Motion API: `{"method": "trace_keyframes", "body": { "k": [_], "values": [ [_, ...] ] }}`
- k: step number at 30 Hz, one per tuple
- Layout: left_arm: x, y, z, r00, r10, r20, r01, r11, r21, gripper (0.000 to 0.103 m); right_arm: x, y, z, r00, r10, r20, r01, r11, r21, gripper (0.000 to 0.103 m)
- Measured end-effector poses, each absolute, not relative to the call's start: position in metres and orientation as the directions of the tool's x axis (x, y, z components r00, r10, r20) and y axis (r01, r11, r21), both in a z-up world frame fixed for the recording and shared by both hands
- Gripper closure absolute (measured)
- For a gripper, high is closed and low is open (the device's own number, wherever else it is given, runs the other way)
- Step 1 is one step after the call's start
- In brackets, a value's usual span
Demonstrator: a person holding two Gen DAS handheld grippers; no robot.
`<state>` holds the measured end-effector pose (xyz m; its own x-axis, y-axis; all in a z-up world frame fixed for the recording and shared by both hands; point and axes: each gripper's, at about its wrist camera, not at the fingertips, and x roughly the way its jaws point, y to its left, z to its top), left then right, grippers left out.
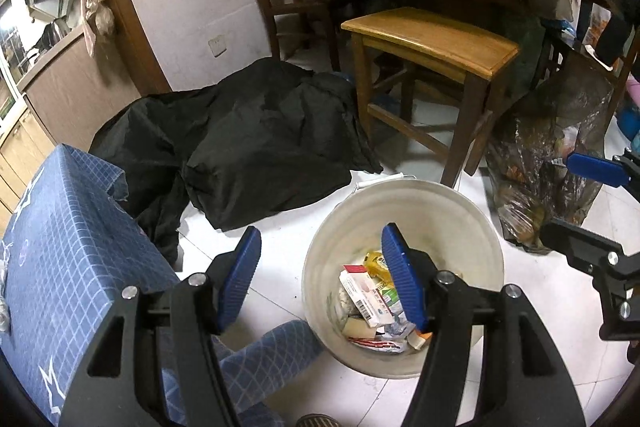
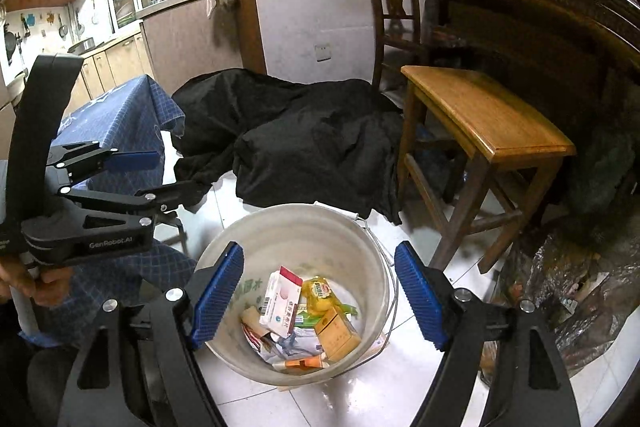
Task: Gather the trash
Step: 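Move both tools back over the table toward the two cloths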
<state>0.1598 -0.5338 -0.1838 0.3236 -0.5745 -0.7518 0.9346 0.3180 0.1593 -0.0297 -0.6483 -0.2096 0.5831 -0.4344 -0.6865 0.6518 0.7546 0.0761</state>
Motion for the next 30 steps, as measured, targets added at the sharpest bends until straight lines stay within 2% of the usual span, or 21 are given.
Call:
{"method": "trace_keyframes", "body": {
  "k": [10,18,30],
  "values": [
    [0.17,-0.493,-0.151,0.347,-0.617,-0.707,0.924,0.353,0.146,0.043,-0.01,-0.626,-0.183,0.625,-0.437,-0.647,0.606,0.794,0.049,0.025],
    [0.208,-0.421,-0.115,0.417,-0.63,-0.655,0.884,0.45,0.129,0.042,0.028,-0.591,-0.149,0.697,-0.398,-0.596,0.524,0.851,0.045,0.025],
    [0.284,-0.293,-0.106,0.568,-0.491,-0.661,0.736,0.662,0.141,0.038,0.146,-0.497,-0.114,0.791,-0.211,-0.574,0.276,0.961,0.026,0.025]
  ]
}}
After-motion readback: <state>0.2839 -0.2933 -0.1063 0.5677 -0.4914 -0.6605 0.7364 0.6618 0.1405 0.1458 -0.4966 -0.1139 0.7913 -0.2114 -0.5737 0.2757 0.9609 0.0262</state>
